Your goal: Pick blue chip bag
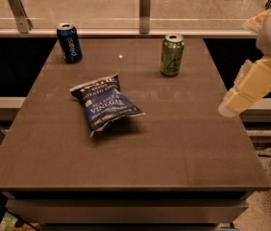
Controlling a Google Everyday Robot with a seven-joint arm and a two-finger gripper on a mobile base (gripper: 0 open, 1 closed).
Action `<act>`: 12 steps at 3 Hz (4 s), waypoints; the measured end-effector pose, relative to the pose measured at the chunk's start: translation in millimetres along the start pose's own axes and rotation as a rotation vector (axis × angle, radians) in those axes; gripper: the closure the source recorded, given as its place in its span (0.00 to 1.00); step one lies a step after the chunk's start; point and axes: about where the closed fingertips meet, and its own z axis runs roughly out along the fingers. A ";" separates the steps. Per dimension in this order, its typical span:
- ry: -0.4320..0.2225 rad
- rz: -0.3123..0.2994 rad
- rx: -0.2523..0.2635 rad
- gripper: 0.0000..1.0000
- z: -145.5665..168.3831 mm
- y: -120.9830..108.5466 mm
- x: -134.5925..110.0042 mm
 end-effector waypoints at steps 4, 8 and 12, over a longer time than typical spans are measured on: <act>-0.144 0.057 -0.072 0.00 61.2 9.5 -28.7; -0.192 0.068 -0.103 0.00 121.3 50.4 -54.5; -0.281 0.034 -0.159 0.00 157.1 70.9 -97.2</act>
Offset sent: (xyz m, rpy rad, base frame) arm 0.0345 0.0345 -0.0441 0.1918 0.0258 0.0146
